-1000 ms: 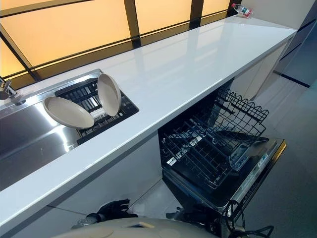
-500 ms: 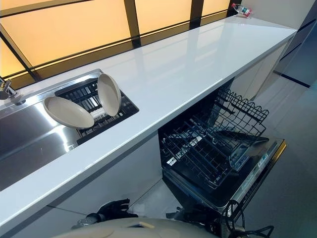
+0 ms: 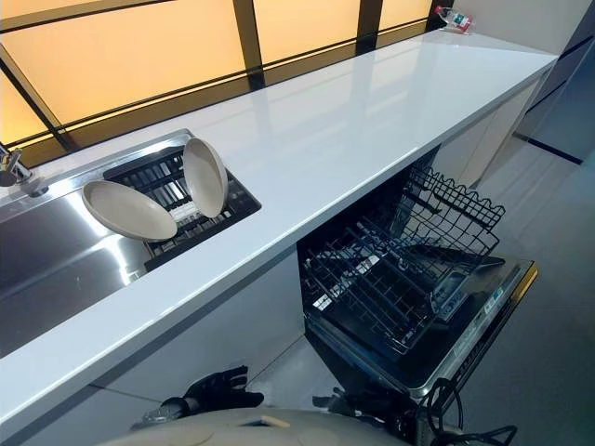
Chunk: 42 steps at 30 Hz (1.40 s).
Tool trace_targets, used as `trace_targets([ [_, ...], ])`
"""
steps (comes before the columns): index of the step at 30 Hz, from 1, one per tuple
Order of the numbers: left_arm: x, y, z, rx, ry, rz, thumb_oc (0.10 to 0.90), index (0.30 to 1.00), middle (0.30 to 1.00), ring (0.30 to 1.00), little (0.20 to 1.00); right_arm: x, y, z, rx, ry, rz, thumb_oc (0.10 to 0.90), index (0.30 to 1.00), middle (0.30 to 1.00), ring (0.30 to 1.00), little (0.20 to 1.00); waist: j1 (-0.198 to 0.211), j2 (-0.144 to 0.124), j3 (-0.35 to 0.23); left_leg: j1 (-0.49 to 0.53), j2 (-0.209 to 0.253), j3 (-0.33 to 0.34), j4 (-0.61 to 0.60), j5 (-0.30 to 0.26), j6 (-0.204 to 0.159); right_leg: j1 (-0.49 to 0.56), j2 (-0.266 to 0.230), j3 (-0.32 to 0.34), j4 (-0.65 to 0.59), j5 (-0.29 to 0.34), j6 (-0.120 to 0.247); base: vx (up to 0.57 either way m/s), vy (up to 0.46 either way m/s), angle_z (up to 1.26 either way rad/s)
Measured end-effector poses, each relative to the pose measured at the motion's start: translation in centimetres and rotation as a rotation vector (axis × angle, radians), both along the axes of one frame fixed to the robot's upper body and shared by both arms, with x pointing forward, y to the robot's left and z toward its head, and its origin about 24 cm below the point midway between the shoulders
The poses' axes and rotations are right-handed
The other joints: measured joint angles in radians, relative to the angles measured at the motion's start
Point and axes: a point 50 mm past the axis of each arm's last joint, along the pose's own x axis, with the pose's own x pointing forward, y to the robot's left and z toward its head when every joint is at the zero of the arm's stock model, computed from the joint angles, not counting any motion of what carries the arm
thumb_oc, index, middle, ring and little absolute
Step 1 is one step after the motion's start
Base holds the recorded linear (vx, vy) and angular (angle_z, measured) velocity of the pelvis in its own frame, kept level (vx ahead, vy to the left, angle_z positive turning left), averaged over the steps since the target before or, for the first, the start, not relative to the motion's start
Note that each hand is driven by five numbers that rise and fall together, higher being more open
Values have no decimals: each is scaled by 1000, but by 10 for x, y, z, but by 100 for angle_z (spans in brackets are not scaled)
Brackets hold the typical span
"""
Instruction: Pick up plates and place into dishwasher.
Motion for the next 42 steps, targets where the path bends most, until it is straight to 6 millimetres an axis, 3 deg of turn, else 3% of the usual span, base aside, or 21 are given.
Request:
trace_targets([
  [10, 56, -27, 56, -463, -184, -266, 800, 900, 900, 900, 900, 10, -7, 6, 17, -11, 47, 800, 900, 900, 900, 900, -5, 13, 15, 0, 0, 4, 0, 0, 0, 0, 0, 4, 0, 2, -2, 0, 0, 0],
  [13, 72, -34, 87, -612, -229, -399, 800, 900, 900, 900, 900, 11, -9, 7, 25, -10, 46, 800, 900, 900, 900, 900, -3, 11, 20, 0, 0, 5, 0, 0, 0, 0, 0, 5, 0, 2, -2, 0, 0, 0],
  [19, 88, -107, 165, -1189, -343, -504, 800, 900, 900, 900, 900, 13, -7, 8, 33, -17, 39, 800, 900, 900, 900, 900, 5, 0, 35, 0, -1, 4, 0, -1, 2, 0, -2, 6, 0, 1, 0, -1, -5, 0],
  [21, 94, -122, 179, -1307, -369, -490, 800, 900, 900, 900, 900, 15, -6, 8, 33, -22, 40, 800, 900, 900, 900, 900, -4, 1, 35, 0, -1, 6, 0, -1, 1, -1, 0, 7, 0, 1, 1, 0, -7, -4],
  [27, 107, -130, 213, -1403, -486, -468, 800, 900, 900, 900, 900, 19, -3, 8, 30, -32, 59, 800, 900, 900, 900, 900, -31, 1, 35, 0, -1, 7, 0, -2, 0, -1, 1, 9, 0, 2, -1, 0, 0, 0],
  [32, 123, -113, 251, -1212, -784, -524, 800, 900, 900, 900, 900, 13, -2, 6, 17, -24, 45, 800, 900, 900, 900, 900, -27, 3, 34, 0, -2, 0, 0, -2, 0, 2, 1, 3, 0, 2, -1, 4, 5, 3],
  [36, 140, -83, 284, -827, -1142, -478, 800, 900, 900, 900, 900, 9, -1, 5, 9, -30, 21, 800, 900, 900, 900, 900, -26, 9, 30, -1, -2, -8, 0, -2, 0, 5, 0, -3, 0, 1, -1, 13, 0, 3],
  [39, 153, -43, 309, -331, -1470, -290, 800, 900, 900, 900, 900, 3, -2, 4, 4, -41, 6, 800, 900, 900, 900, 900, -23, 16, 27, -1, -1, -15, 0, -2, 0, 7, 0, -7, -1, 1, -1, 11, -6, 2],
  [42, 151, -2, 341, 184, -1757, -91, 800, 900, 900, 900, 900, -2, -2, 2, -1, -48, -1, 800, 900, 900, 900, 900, -14, 17, 26, -4, -1, -20, 0, -1, -1, 7, 1, -12, -1, 1, -2, 20, -16, 6],
])
